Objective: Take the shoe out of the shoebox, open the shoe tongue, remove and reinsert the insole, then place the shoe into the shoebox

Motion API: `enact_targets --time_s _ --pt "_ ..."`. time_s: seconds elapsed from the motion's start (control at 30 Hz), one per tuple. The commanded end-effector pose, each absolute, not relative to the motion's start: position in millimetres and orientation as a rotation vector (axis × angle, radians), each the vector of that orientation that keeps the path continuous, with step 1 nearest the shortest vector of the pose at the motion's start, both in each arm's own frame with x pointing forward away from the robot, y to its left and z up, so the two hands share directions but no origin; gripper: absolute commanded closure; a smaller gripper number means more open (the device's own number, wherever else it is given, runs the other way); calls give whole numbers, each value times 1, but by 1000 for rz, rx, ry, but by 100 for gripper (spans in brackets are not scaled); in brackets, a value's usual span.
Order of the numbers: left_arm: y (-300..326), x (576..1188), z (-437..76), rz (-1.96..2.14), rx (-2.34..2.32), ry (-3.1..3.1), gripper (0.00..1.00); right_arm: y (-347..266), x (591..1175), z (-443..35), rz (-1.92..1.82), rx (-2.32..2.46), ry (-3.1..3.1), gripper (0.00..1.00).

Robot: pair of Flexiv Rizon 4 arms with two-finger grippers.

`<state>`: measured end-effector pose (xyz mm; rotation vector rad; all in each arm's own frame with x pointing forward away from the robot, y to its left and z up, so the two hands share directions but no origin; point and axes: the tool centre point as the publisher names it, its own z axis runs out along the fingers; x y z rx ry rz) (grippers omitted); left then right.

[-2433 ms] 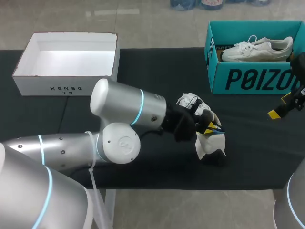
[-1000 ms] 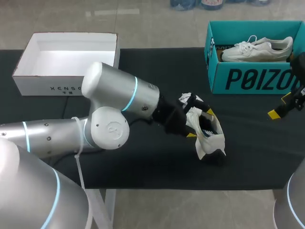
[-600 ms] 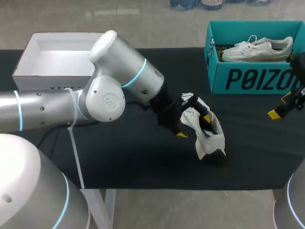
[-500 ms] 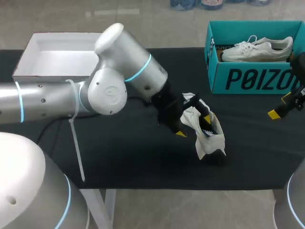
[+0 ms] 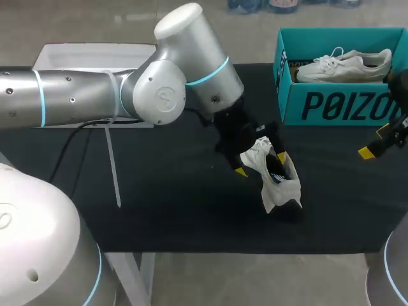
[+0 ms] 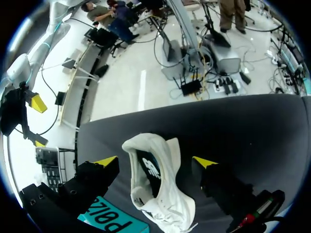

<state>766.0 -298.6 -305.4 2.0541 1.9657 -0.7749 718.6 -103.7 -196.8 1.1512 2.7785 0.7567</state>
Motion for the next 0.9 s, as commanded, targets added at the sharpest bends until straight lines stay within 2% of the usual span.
enact_targets --time_s 0.03,0.63,0.67,0.7,0.73,0.77,0.8,0.83,0.9 --pt "-300 767 -305 -761 2066 1974 0 -104 717 -198 756 1152 2776 0" --pt "-318 772 -317 -628 1940 2192 0 -104 717 -198 756 1152 2776 0" --pt "-322 773 -320 -629 1938 2217 53 -104 717 -198 756 1152 2776 0" --pt "-325 773 -321 -611 1937 2233 65 -104 717 -198 756 1152 2776 0" --pt "-328 774 -322 -630 1920 2230 75 -104 717 -198 756 1152 2776 0" --pt "-332 775 -322 -638 1925 2237 90 -104 717 -198 756 1152 2776 0" --pt "-337 776 -323 -628 1924 2249 96 -104 717 -198 756 1152 2776 0" --pt "-340 776 -322 -652 1917 2235 100 -104 717 -198 756 1152 2776 0" --pt "-345 778 -322 -632 1922 2254 100 -104 717 -198 756 1152 2776 0"
